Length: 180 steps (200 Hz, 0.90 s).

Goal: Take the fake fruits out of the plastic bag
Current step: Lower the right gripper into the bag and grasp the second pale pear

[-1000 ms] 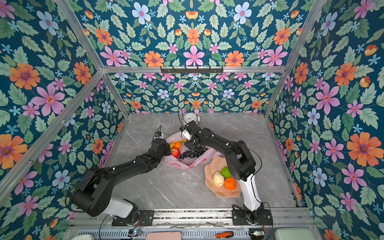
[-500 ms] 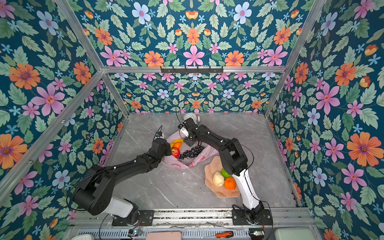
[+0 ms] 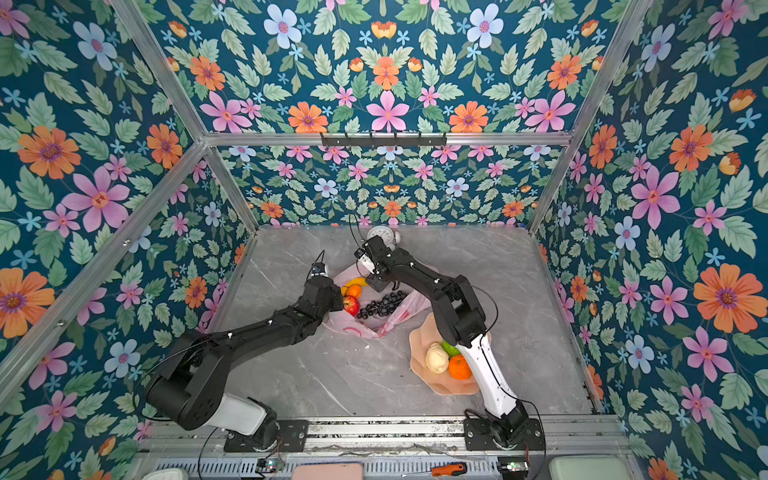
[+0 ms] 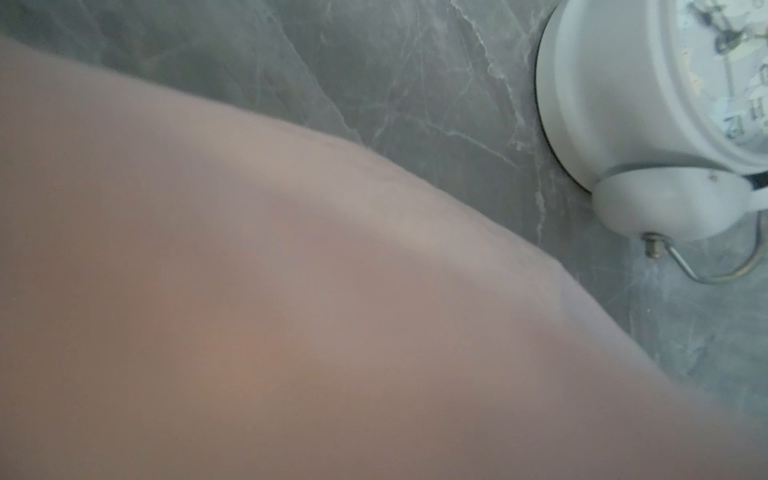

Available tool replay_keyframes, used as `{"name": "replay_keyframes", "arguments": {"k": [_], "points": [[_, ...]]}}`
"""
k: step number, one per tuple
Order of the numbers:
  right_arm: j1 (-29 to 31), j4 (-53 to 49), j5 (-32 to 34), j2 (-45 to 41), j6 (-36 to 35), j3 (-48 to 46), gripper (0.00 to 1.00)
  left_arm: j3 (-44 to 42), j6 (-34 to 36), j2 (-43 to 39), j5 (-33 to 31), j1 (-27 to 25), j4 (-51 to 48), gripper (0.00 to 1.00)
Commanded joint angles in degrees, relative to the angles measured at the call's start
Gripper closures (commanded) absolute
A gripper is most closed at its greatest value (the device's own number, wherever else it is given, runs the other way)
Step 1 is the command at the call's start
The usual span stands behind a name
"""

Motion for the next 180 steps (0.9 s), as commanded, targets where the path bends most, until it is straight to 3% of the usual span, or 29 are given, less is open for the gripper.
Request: {"name": "replay_keyframes", "arguments": {"k": [1,53,96,180], "points": [[0.05,-0.94,1.58,1.1,1.4,1.36,0.29,0.35,0.65,0.04,-0.18,0.03,0.3,0.92],[0.23,-0.91,1.5,2.68,1.6,3.5,0.3,0.53,0.65,0.44,-0.03,-0.01,0.22,0.92],[0.67,-0.8,0.3,0.65,2.53,1.89,0.42,0.66,0.65,0.61,-0.2,0.03,0.12,0.92],[2.38,7.64,-2.28,-16.14,8.11,-19.8,0.46,0.66,-0.23,0.56,-0.92,0.07,-0.32,0.92]]}}
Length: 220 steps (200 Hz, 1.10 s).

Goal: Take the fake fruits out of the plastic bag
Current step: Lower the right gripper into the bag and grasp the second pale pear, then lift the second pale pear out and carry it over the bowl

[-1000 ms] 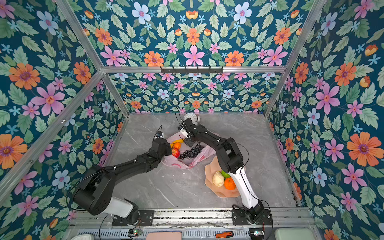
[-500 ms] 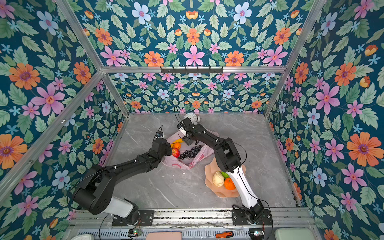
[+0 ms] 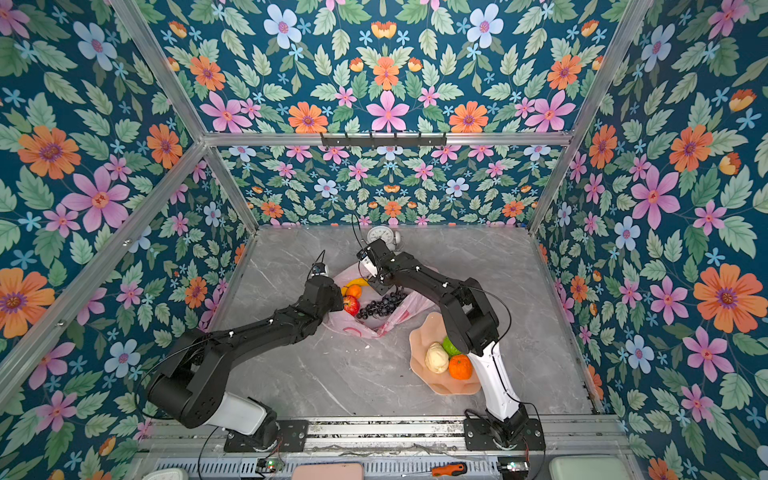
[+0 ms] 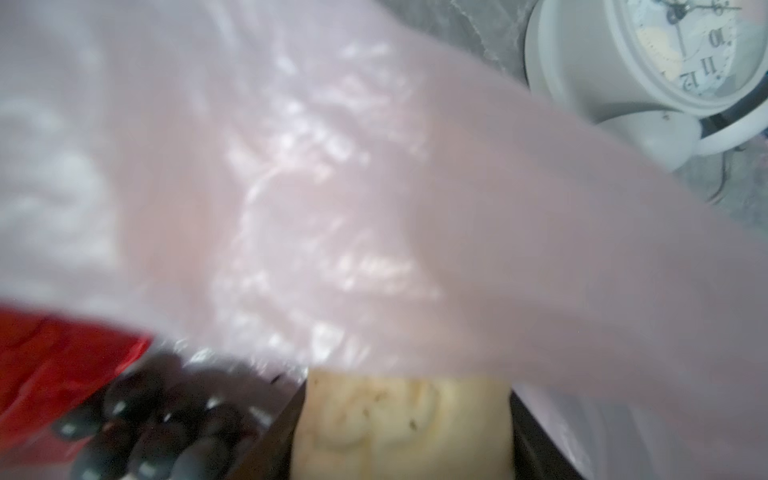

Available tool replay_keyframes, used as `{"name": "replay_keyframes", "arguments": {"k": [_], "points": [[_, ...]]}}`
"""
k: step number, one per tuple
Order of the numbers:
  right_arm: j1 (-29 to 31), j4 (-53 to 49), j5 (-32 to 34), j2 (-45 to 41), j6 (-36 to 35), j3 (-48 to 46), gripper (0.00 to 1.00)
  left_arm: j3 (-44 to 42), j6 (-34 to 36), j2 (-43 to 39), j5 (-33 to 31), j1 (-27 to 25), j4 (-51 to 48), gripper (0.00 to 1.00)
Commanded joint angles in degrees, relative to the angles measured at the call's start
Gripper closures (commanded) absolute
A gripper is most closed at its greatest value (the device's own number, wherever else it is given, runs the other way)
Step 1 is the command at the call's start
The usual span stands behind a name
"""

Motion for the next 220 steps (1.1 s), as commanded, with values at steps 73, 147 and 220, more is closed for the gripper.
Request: {"name": "replay_keyframes", "arguments": {"k": [73,147,220], "points": [[2.16,6.65,-1.2,-20.54,12.49,-21.22,0.5,0.35,-0.16,-0.12,-1.1,0.03,-0.01,0.92],[4.1,9.61,0.23,-39.95,21.38,-38.26,0.51,0.3,-0.25,-0.1,-0.88,0.0,-0.01,0.92],[4.27,14.23,6.0,-56.55,33.83,-55.27,0.52,0.33,-0.21,0.03,-1.06,0.1,-0.01,0.92]]}}
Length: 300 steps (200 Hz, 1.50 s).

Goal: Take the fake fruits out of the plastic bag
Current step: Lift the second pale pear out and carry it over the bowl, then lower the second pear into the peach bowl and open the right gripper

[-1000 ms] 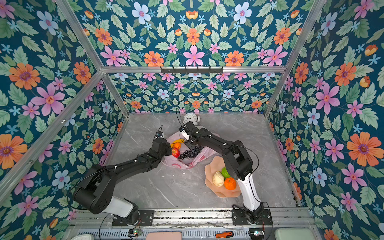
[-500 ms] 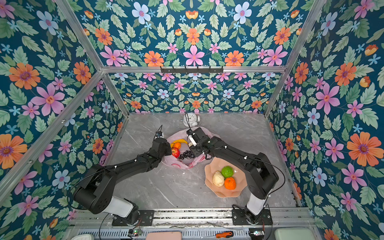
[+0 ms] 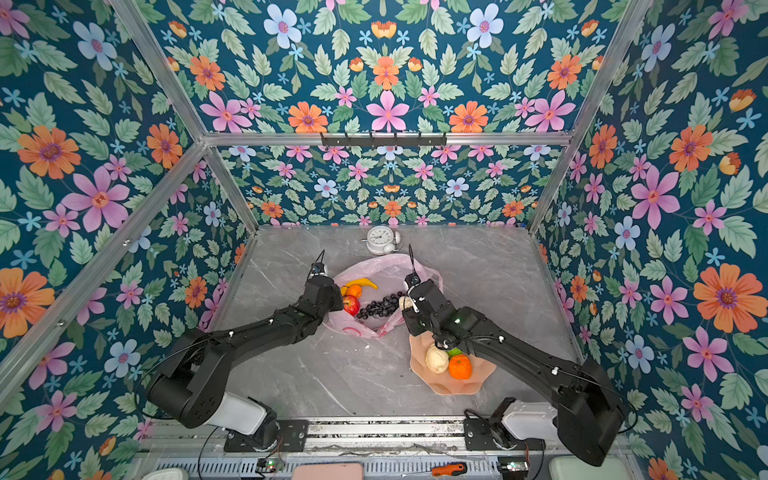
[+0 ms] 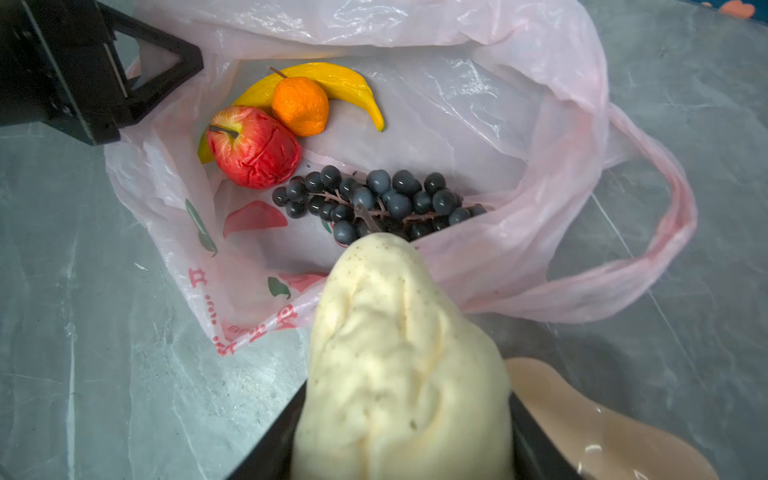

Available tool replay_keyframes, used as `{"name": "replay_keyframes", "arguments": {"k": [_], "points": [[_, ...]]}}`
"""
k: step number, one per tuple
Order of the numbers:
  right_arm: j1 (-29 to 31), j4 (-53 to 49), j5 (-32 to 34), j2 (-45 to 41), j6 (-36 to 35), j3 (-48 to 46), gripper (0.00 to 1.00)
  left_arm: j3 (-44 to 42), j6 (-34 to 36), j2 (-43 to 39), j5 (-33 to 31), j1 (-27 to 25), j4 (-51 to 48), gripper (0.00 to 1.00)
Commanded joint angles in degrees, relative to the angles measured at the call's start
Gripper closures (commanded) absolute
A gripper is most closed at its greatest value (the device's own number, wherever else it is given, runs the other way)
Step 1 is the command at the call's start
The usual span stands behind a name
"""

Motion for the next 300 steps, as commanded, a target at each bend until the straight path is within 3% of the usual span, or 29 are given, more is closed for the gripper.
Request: {"name": "replay_keyframes", "arguments": {"k": [1,26,70,167,232,300], "points": [[0.13,3.24,3.57,-3.39,6.69,-3.91,0.52,0.35,0.23,0.03,-0.27,0.06,0.16,0.92],[0.39,6.67,4.48,-6.84,10.56,-9.72,0.52,0.3,0.25,0.2,-0.3,0.07,0.21,0.92],[0.68,15.41,6.68,-9.99,11.22,-18.52,0.52,0.37,0.25,0.37,-0.2,0.03,0.21,0.92],[0.68,28.56,10.45,-6.96,10.22,-26.3,0.51,0.37,0.34,0.35,-0.21,0.02,0.21,0.92],[0.67,30.5,11.61,-5.99,10.87,-28.49,0.43,0.37,0.32,0.46,-0.19,0.03,0.3,0.92],[0.61,25.89,11.35,-8.63,11.64,-27.11,0.32,0.43,0.34,0.51,-0.13,0.07,0.3,0.92]]}}
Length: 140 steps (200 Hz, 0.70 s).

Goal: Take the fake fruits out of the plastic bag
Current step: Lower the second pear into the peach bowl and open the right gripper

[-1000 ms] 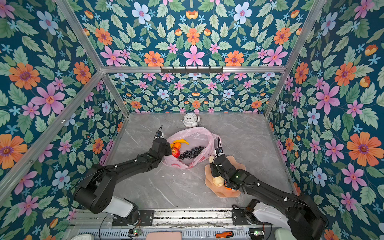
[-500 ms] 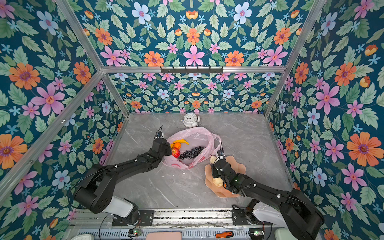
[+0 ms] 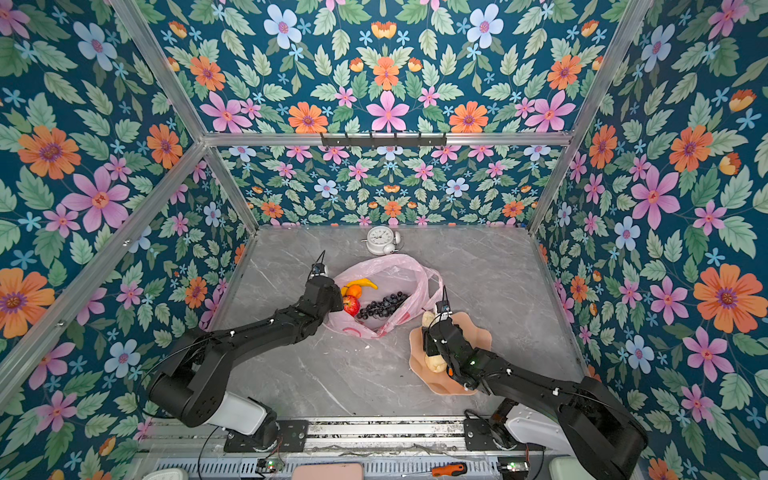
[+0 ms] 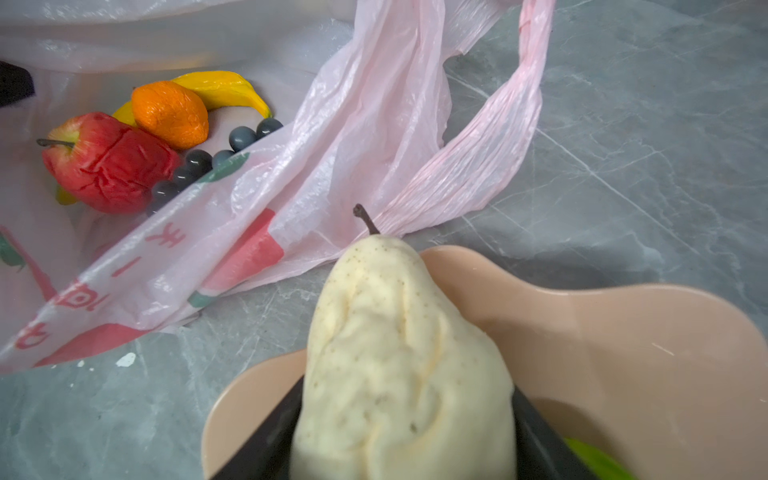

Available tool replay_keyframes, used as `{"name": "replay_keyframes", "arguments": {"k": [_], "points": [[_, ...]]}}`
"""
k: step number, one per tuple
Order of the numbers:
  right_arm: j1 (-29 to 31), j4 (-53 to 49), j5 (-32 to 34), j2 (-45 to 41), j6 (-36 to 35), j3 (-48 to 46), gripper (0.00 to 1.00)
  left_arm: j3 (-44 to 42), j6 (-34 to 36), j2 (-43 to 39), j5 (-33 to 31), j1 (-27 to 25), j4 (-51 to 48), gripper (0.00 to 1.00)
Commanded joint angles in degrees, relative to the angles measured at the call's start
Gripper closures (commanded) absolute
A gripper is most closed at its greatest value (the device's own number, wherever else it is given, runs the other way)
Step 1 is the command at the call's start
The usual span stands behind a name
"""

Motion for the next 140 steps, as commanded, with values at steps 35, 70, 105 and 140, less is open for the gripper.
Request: {"name": "replay_keyframes", "arguments": {"k": [35,70,105,140], "points": [[-0.04,-5.03,0.44,-3.47,0.49,1.22,0.27,0.43,0.3,0.12,-0.06,0.03,0.32,0.92],[-0.02,-11.09,1.66,-5.35,0.9,3.01,0.3,0.39,0.31,0.33,-0.03,0.03,0.32,0.91],[0.03,-17.73,0.96,-8.74,1.79,3.84,0.37,0.47,0.32,0.62,0.06,0.03,0.4,0.92],[0.07,-23.1,-0.82,-12.5,3.58,3.74,0.41,0.48,0.32,0.67,0.03,0.03,0.4,0.91]]}}
